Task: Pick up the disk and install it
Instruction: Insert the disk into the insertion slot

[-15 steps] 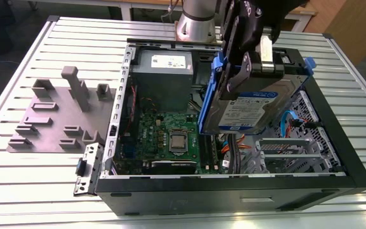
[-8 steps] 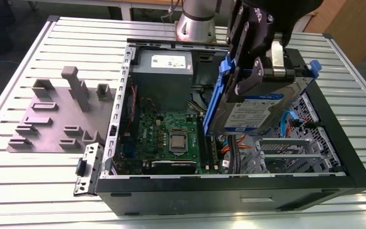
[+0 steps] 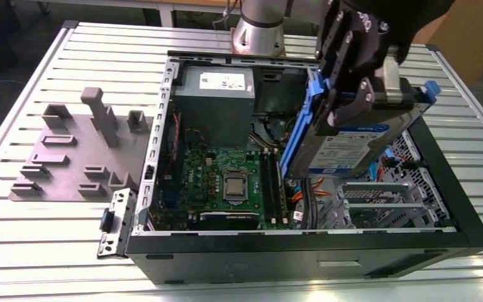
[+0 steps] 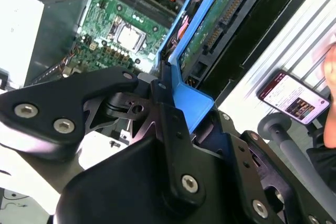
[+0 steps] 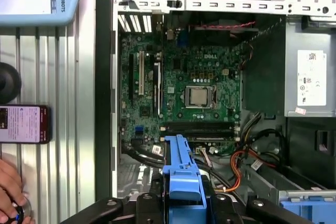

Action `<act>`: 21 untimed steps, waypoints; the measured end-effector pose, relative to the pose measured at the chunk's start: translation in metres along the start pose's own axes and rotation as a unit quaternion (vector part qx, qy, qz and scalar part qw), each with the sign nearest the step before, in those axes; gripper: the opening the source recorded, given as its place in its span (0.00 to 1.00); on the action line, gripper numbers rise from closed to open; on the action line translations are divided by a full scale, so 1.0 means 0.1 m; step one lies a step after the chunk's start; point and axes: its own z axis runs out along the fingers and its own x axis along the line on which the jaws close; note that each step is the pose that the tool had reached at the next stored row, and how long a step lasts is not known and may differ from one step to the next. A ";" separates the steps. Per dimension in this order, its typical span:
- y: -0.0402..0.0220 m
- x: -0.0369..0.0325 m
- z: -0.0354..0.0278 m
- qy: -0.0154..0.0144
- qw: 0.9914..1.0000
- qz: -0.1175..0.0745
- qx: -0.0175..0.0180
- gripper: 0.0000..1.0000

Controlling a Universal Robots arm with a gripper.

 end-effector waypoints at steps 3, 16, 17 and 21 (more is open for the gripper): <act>-0.058 0.017 0.006 0.000 1.000 0.000 -0.001 0.37; -0.270 0.177 0.047 0.000 1.000 0.000 -0.001 0.37; -0.308 0.178 0.048 0.000 1.000 0.000 -0.001 0.37; -0.467 0.181 0.053 0.000 1.000 0.000 -0.003 0.37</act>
